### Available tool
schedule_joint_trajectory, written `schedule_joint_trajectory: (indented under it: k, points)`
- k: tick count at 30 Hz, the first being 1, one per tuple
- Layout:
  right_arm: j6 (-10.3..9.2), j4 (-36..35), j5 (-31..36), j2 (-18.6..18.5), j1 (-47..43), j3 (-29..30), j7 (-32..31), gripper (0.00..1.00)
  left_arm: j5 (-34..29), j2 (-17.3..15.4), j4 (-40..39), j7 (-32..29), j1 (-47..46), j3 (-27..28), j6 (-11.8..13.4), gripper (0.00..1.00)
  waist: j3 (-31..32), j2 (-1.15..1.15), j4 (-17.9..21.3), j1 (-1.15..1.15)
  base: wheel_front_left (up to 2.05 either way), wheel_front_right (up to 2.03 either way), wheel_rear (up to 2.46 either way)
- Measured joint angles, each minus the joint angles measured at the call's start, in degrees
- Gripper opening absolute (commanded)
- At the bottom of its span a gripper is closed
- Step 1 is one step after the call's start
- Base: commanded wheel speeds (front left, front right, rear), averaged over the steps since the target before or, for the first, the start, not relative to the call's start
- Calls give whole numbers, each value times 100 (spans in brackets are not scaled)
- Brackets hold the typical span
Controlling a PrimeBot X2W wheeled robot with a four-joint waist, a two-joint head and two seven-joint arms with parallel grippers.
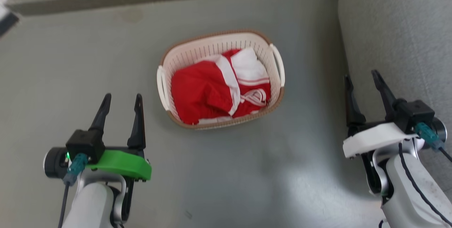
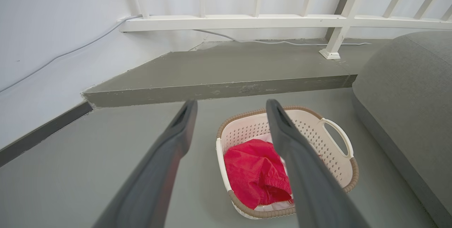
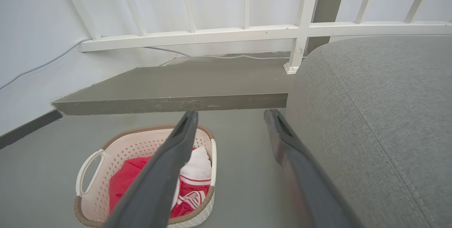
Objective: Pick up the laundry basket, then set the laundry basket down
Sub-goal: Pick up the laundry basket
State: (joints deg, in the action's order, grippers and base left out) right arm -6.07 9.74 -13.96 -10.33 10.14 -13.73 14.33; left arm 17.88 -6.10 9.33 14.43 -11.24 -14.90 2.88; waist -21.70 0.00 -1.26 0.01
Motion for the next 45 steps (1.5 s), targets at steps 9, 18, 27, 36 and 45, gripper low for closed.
schedule_joint_trajectory:
  k: [9, 18, 27, 36, 45]
  points:
    - [0, -7, 45, 31, 385, -13, 0, 100, 1, 5, 9, 0, -363, 2, -88, 100, -669, 0, 33, 0, 0, 0, 0]
    - [-1, -18, 60, 1, 802, 103, -1, 100, 3, 38, 43, 0, -784, -10, -187, 100, -1267, 0, 46, 0, 0, 0, 0]
    - [0, 19, 94, -19, 1366, 153, -10, 100, 3, 97, 312, -2, -1493, -80, -347, 100, -1998, 0, 27, 1, 0, 0, 0]
    - [156, 575, 16, 107, 1902, 49, -199, 100, 164, 170, 988, -199, -2159, -156, -556, 100, -2467, 0, -37, 0, 0, 0, 0]
    - [426, 1424, -12, 279, 2603, -299, -565, 100, 367, 319, 1880, -691, -2772, -266, -692, 100, -2668, 0, -47, 0, 0, 0, 0]
